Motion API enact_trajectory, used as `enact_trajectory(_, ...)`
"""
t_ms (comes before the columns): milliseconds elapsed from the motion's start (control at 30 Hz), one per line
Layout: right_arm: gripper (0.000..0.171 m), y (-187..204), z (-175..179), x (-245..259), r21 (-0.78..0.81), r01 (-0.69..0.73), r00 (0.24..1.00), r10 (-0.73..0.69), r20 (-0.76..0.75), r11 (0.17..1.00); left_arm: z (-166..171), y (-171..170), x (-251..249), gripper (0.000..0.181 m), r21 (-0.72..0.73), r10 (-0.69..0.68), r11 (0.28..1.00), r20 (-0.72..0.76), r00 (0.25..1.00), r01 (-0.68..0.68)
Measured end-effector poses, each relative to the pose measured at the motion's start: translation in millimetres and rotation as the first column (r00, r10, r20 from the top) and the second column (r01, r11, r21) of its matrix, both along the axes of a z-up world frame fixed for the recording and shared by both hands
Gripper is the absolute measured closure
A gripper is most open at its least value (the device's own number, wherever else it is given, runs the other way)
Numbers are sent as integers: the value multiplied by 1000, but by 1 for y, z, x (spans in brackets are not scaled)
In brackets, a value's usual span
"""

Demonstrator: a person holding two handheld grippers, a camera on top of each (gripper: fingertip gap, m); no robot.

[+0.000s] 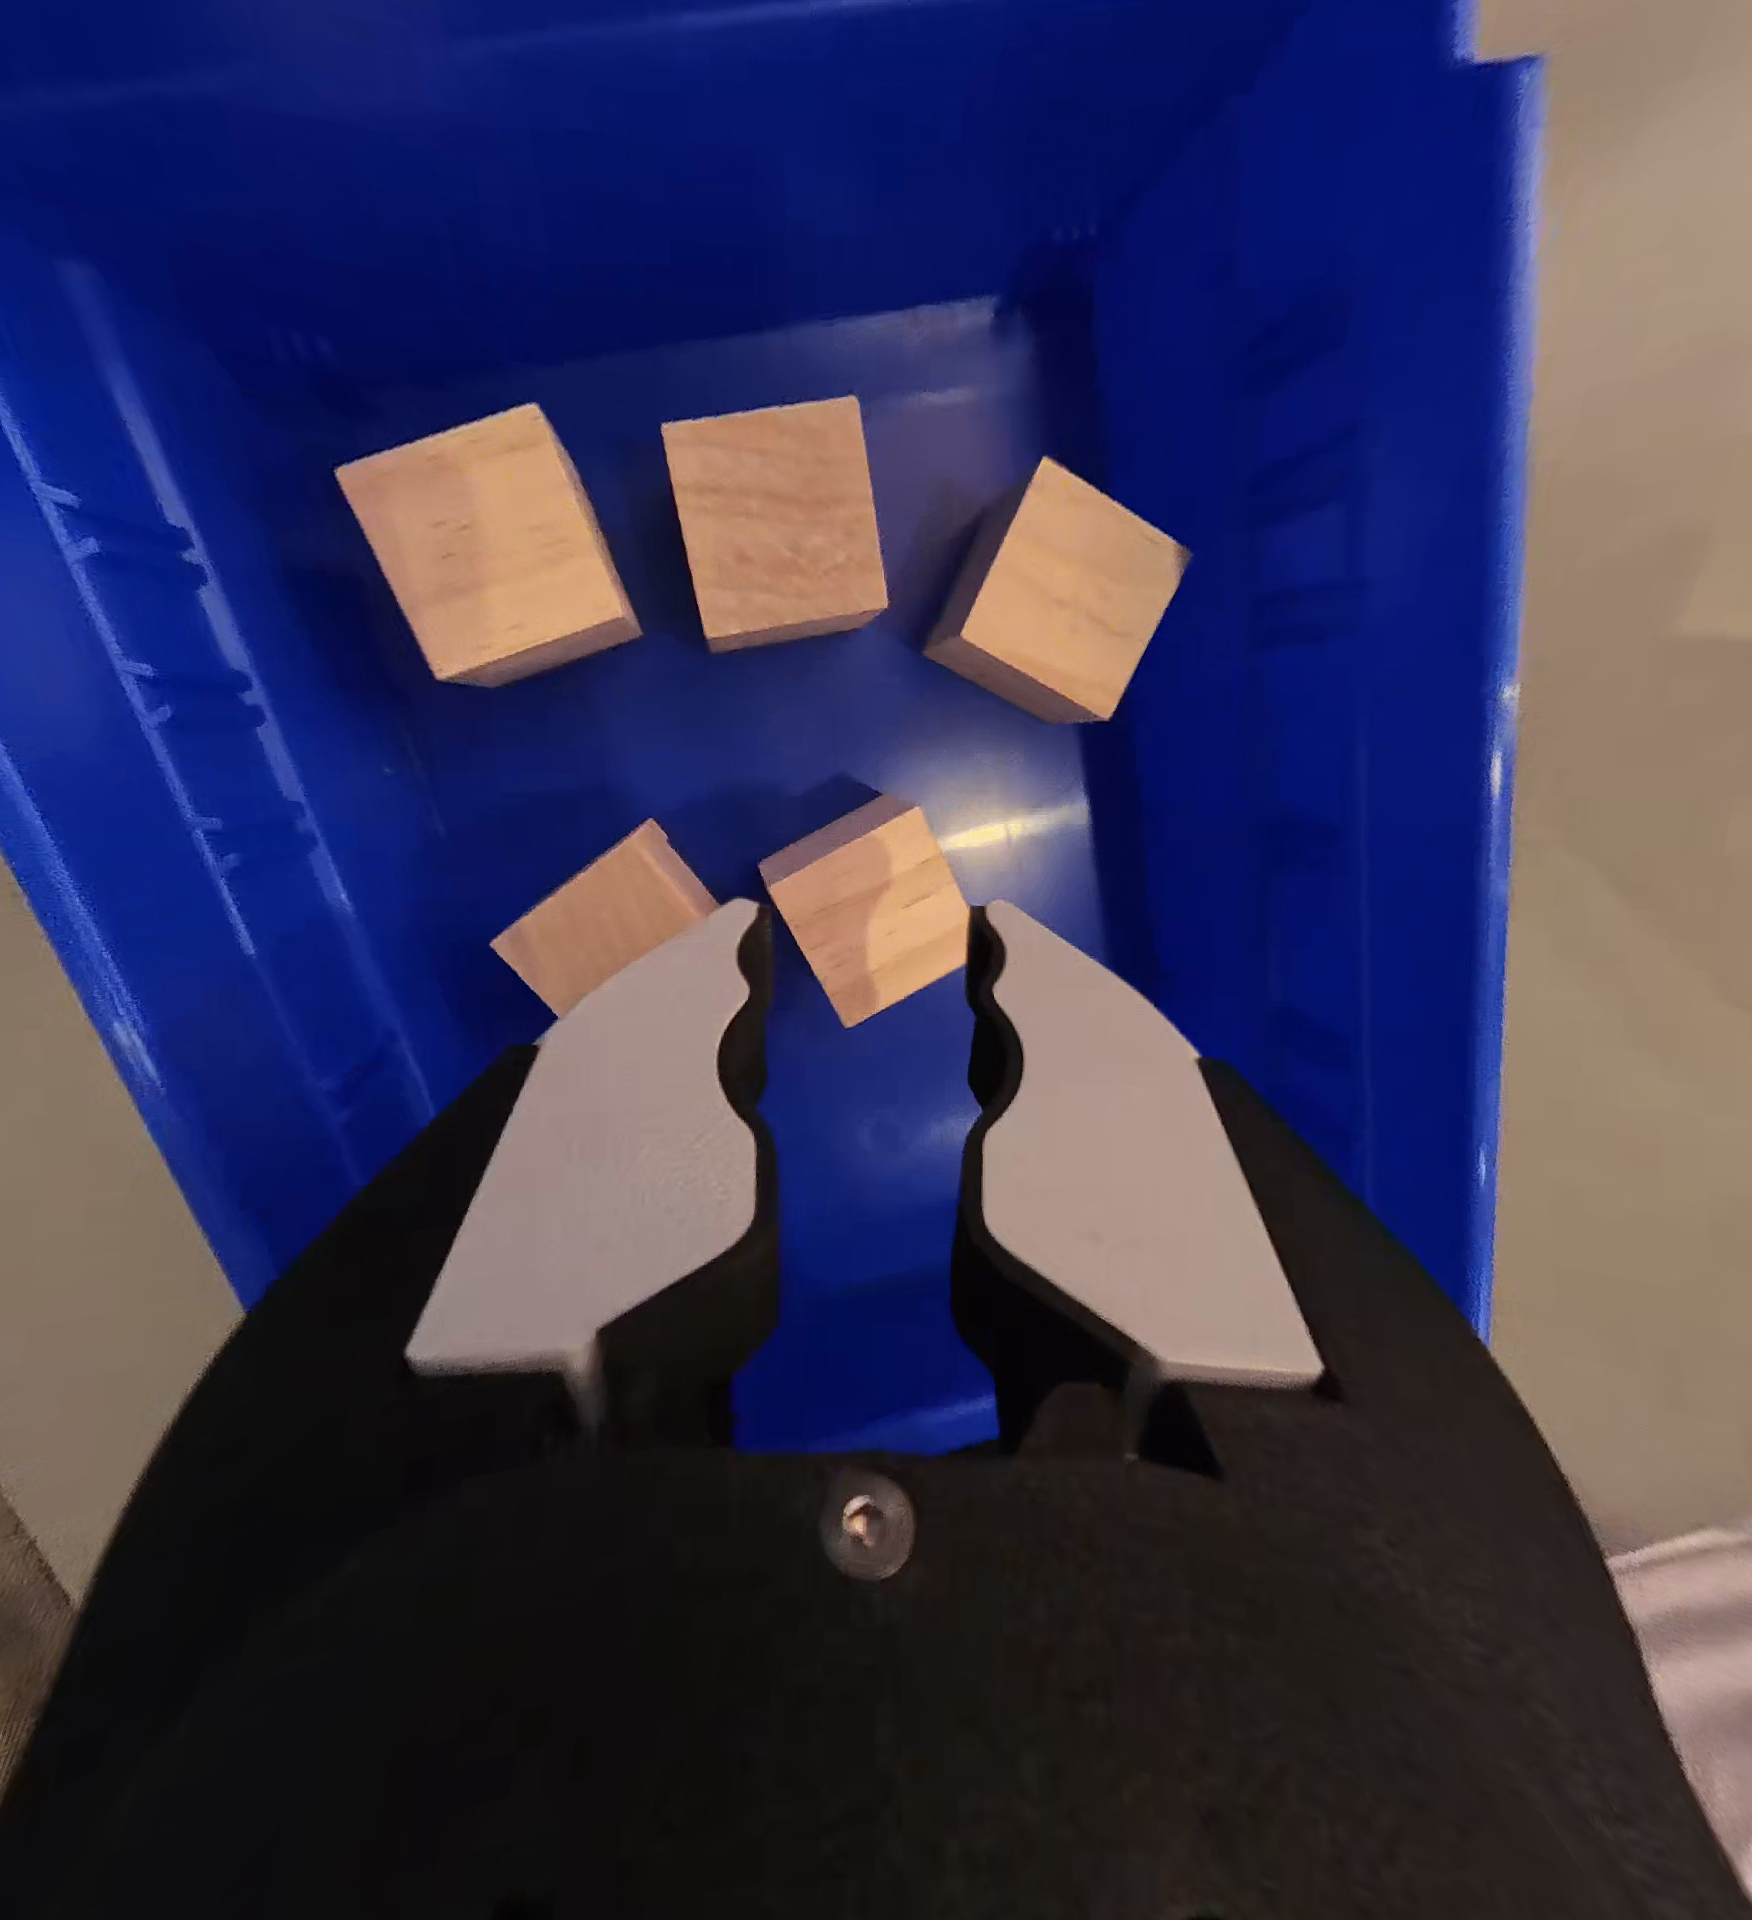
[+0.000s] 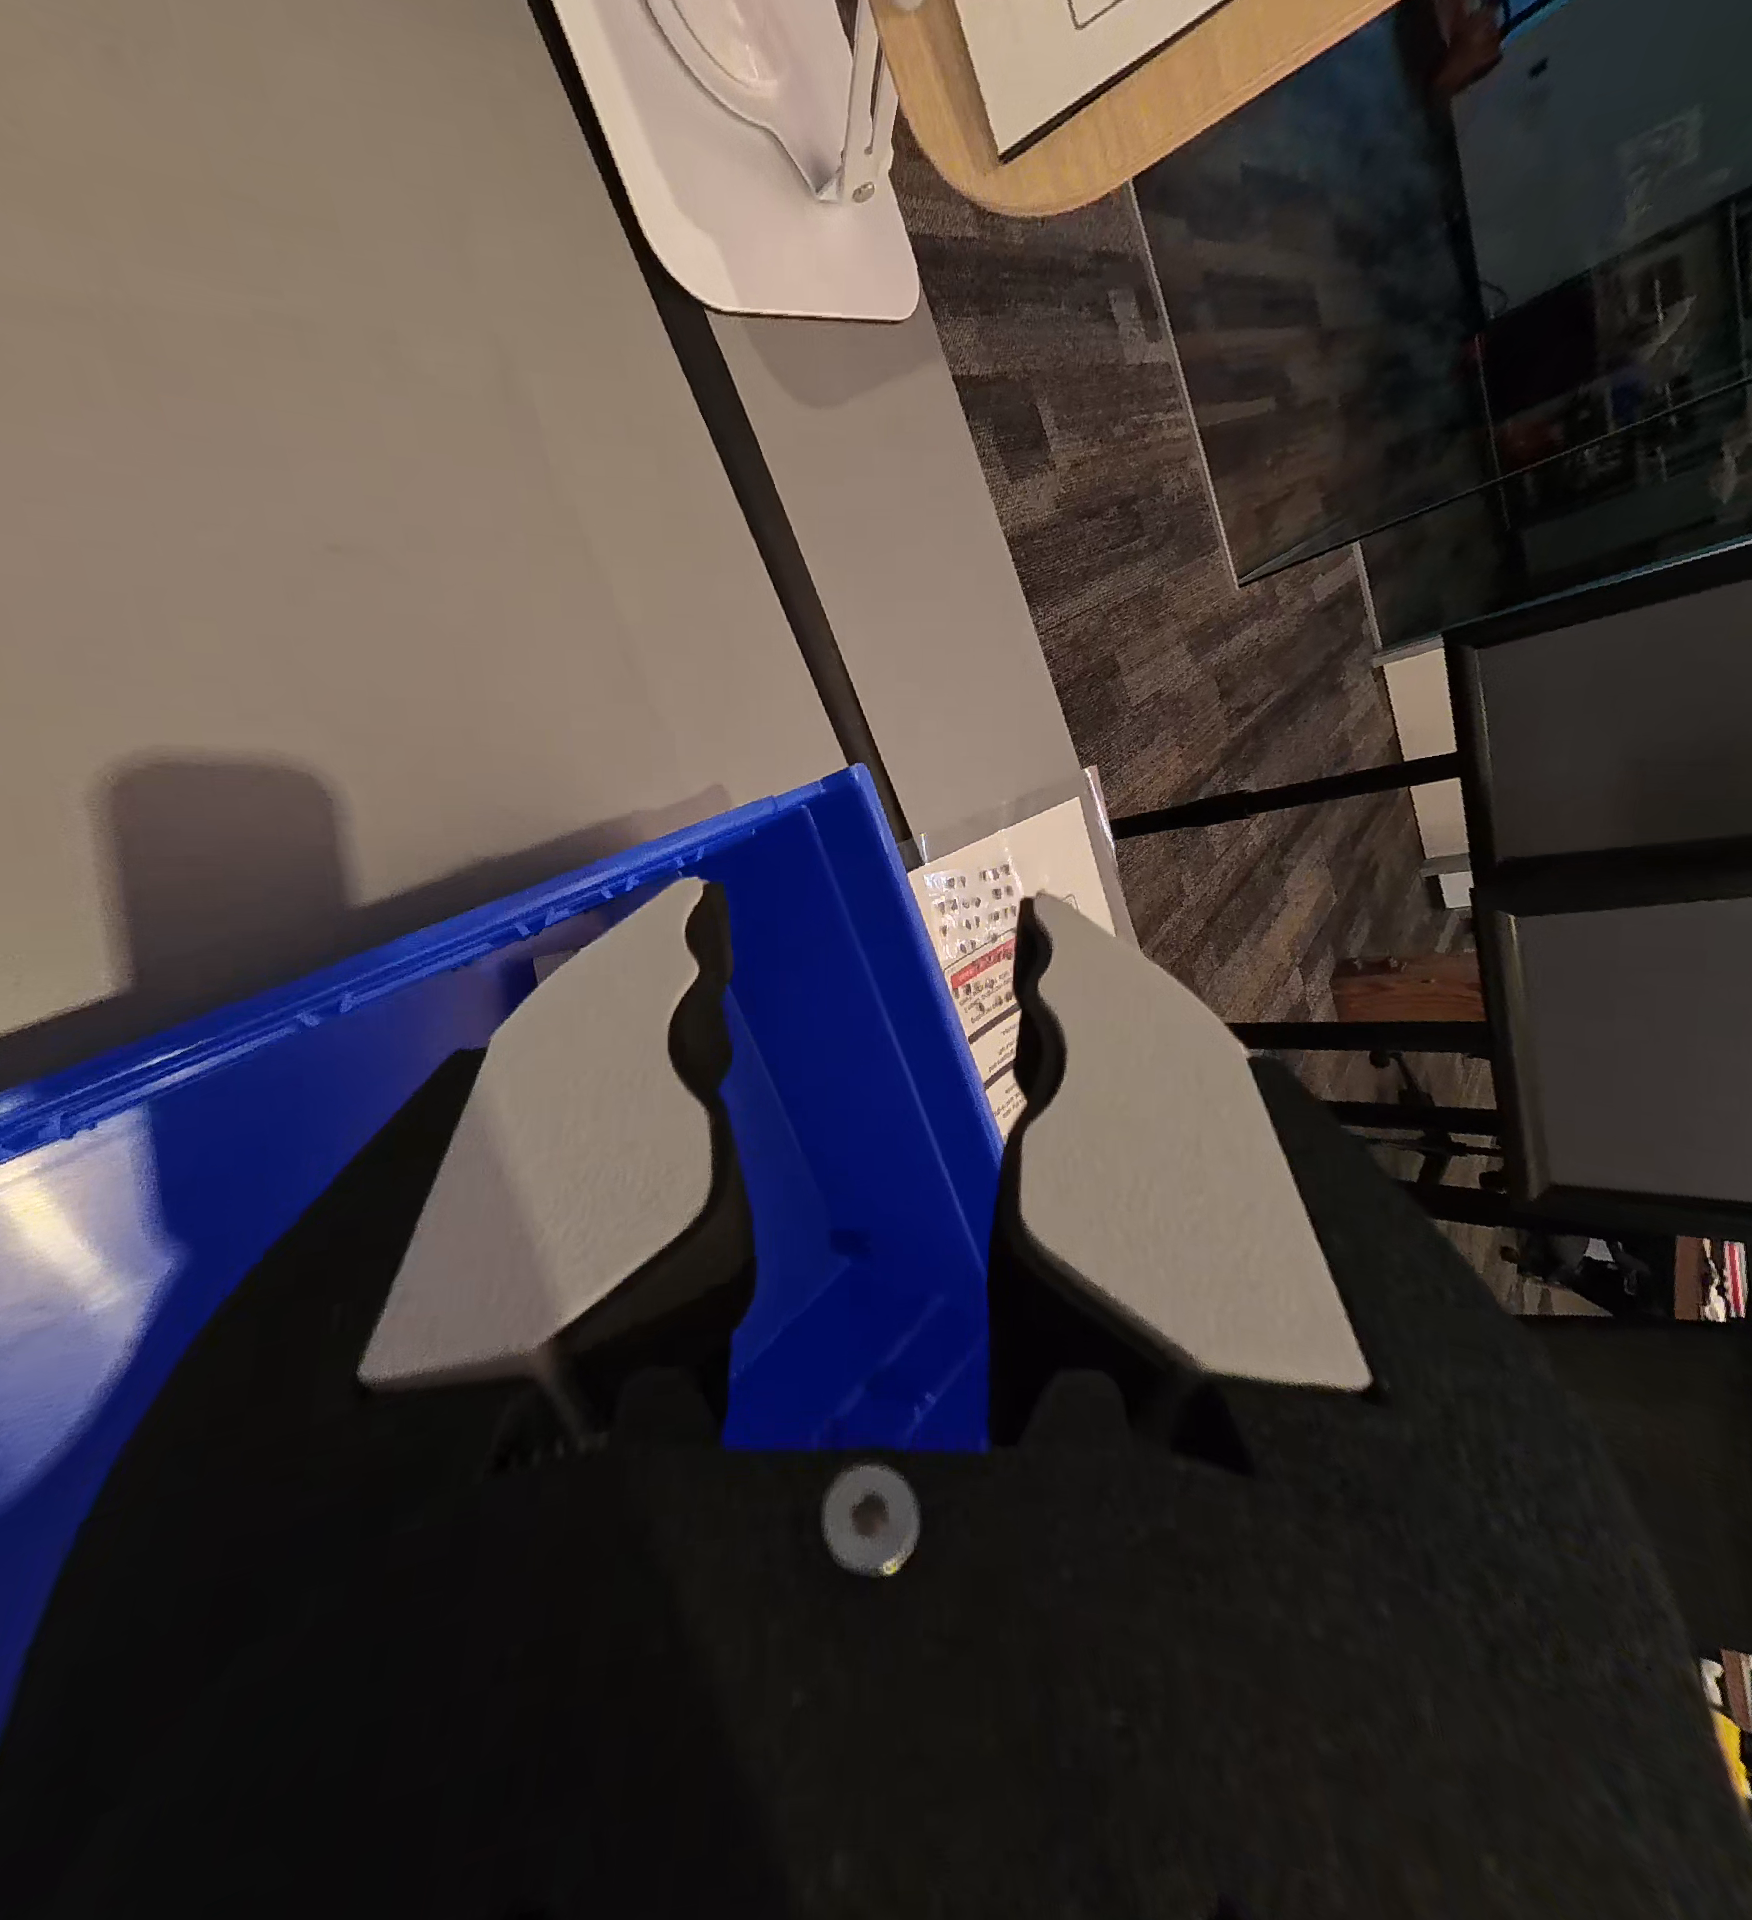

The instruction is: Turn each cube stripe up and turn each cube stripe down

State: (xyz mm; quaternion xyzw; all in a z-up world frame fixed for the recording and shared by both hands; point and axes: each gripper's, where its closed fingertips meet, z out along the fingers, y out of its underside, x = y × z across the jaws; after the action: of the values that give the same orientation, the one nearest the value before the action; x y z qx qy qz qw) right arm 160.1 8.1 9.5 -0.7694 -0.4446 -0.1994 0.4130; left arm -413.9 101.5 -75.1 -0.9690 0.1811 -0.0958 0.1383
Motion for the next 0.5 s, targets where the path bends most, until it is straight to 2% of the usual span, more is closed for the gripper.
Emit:
enact_trajectory(133, 119, 0, -5, 1, -20, 3, 1000, -2, 31, 1000, -9, -3, -1, 135, -27, 45, 998, -96, 994, -48)
enact_trajectory(267, 120, 0, -11, 1, -41, 7, 998, -5, 55, 999, -23, -6, -7, 135, -72, 88, 992, -187, 978, -103)
enact_trajectory(500, 120, 2, -19, -1, -74, 8, 996, -1, 87, 997, -36, -10, 2, 133, -119, 92, 985, -225, 970, -121)
